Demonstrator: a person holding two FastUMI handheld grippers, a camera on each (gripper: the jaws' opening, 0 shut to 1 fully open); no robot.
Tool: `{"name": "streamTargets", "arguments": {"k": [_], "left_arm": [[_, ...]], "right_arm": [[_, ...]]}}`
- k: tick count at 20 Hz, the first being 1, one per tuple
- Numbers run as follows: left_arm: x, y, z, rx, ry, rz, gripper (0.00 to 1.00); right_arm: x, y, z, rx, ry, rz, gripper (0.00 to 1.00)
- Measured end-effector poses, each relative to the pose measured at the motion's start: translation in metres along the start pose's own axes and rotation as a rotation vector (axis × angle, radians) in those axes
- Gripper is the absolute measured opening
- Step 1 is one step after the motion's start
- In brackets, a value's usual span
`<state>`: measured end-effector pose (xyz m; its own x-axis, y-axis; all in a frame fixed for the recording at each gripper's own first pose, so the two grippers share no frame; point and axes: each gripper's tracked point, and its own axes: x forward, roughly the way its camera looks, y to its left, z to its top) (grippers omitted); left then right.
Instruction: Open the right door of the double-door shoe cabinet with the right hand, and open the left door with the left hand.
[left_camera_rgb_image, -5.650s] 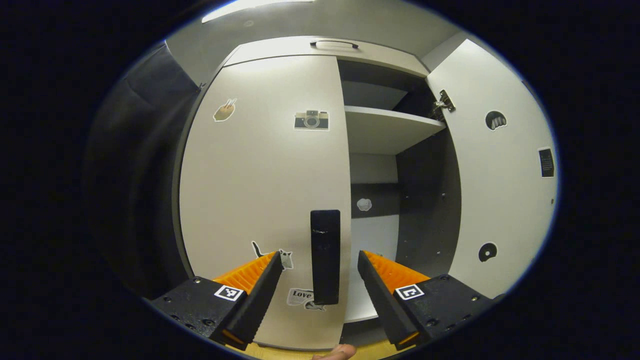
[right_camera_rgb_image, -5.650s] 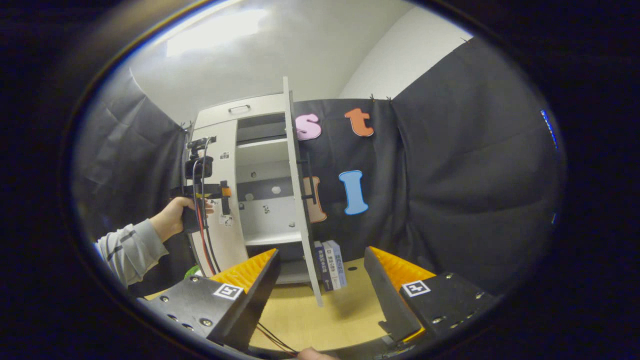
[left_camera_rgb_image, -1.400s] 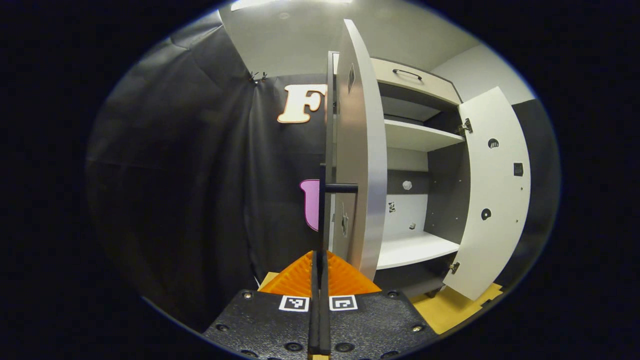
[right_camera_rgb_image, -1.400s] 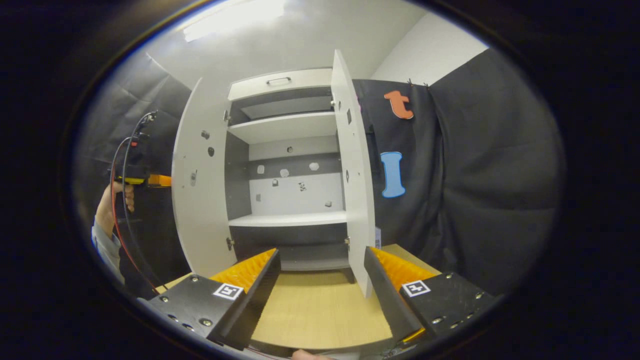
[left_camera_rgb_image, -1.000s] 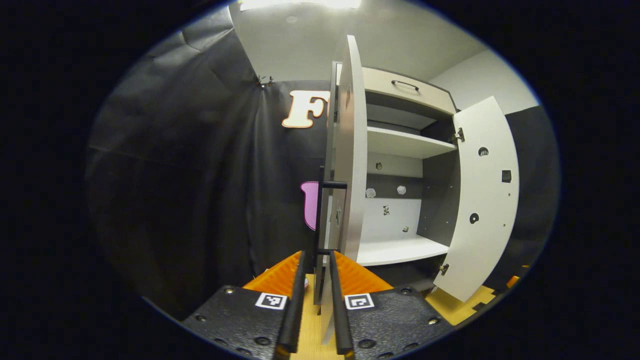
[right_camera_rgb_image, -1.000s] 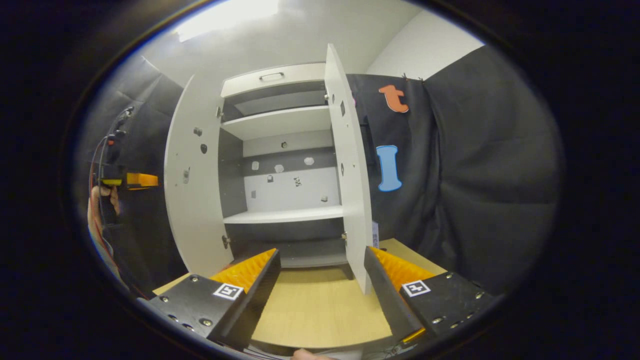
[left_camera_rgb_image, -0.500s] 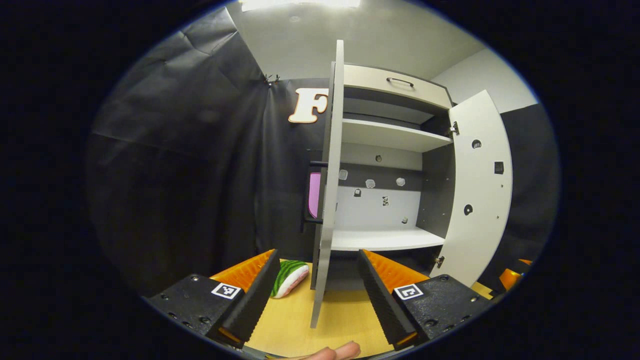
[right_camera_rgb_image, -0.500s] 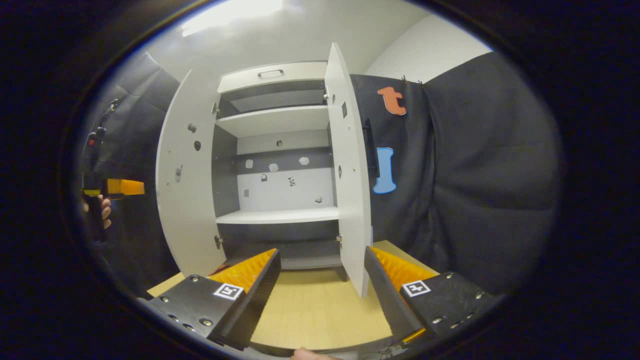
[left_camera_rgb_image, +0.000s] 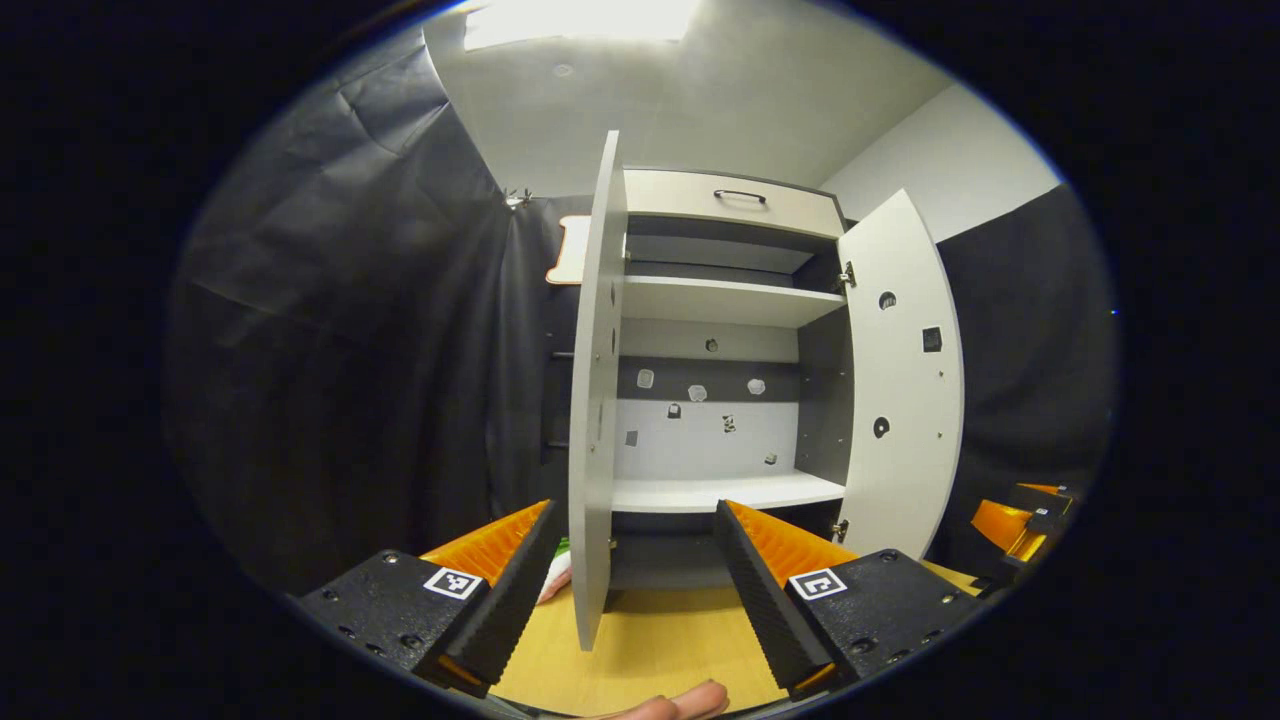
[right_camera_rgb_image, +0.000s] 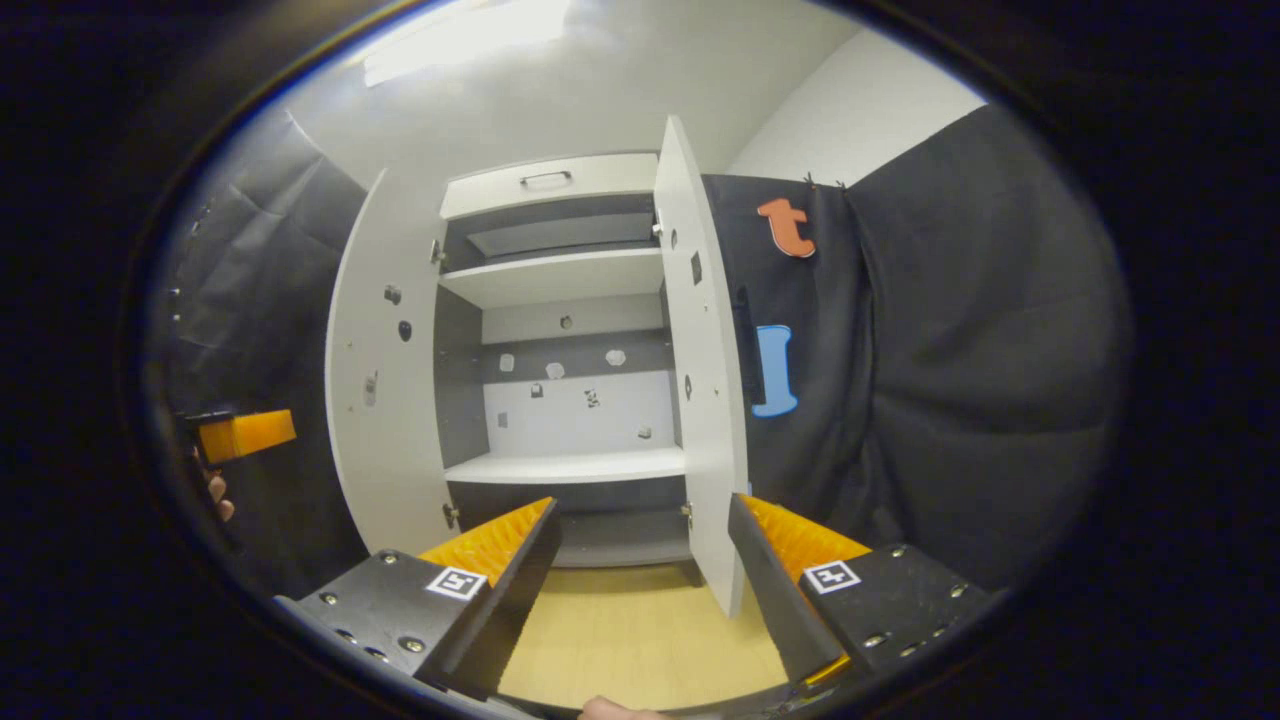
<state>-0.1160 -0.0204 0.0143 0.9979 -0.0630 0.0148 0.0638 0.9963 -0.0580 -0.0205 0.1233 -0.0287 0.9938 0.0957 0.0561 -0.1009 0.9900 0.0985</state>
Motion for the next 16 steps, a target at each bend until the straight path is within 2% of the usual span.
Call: {"name": "streamTargets", "arguments": {"k": [2,3,6,9,16], "left_arm": [[-0.003,-0.01,-0.006,-0.033,0.008,-0.009,0.96],[-0.004,-0.014,-0.011,-0.029,0.015,-0.018,0.95],[-0.007,-0.019,-0.024,-0.026,0.032,-0.04,0.95],[-0.013,-0.023,-0.039,-0.024,0.058,-0.071,0.96],[-0.009,-0.025,-0.045,-0.017,0.066,-0.088,0.95]], "right_arm": [[-0.006,0.002,0.001,0.007,-0.005,0.009,0.96],[-0.009,0.002,0.004,0.02,-0.013,0.005,0.99],[-0.017,0.013,0.011,0.018,-0.036,0.027,0.99],[-0.022,0.021,0.009,-0.006,-0.042,0.04,1.0],[-0.023,0.039,-0.005,-0.042,-0.022,0.078,0.99]]}}
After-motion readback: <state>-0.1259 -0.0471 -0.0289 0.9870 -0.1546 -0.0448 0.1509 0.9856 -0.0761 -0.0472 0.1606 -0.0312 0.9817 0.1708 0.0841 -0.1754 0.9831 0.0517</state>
